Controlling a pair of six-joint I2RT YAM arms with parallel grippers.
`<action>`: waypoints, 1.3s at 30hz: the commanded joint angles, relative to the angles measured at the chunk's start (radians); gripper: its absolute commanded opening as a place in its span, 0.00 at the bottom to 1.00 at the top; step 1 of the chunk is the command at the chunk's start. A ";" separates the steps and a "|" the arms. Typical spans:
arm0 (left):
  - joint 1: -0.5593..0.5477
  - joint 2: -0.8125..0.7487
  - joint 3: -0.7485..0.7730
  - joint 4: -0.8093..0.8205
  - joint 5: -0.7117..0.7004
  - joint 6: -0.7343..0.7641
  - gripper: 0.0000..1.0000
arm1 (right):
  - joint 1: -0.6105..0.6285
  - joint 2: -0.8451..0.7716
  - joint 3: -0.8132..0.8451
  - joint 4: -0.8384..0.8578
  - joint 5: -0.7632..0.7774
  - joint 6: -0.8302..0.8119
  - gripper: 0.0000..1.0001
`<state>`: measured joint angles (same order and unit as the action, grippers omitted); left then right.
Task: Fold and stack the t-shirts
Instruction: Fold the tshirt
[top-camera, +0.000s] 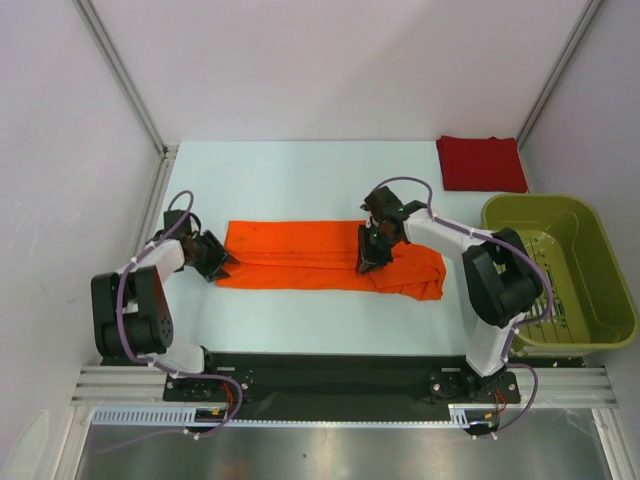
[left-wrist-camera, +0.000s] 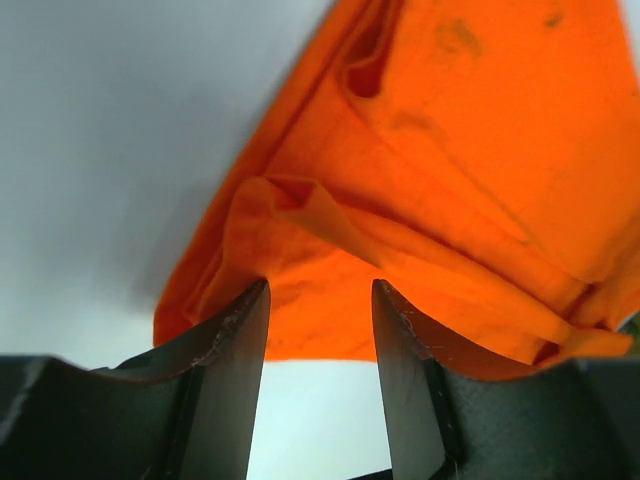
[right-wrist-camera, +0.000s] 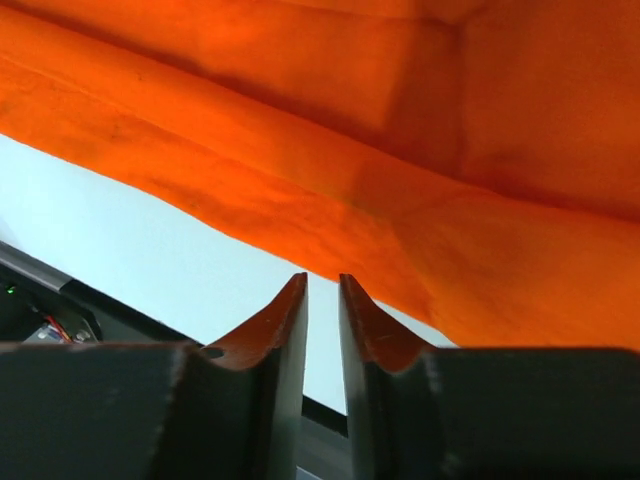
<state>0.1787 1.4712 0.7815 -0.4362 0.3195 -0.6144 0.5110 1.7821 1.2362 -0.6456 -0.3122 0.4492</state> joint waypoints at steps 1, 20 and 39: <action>-0.007 0.067 0.027 0.031 0.012 0.047 0.51 | 0.040 0.043 0.054 0.056 0.065 0.022 0.22; -0.005 0.170 0.032 -0.019 -0.088 0.042 0.51 | 0.047 0.214 0.230 0.089 0.312 -0.015 0.08; -0.005 0.175 0.024 -0.039 -0.094 0.047 0.51 | 0.193 0.025 0.074 0.009 0.404 -0.052 0.07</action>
<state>0.1761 1.6032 0.8322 -0.4622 0.3401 -0.6006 0.7025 1.8263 1.3418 -0.6537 0.0502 0.3840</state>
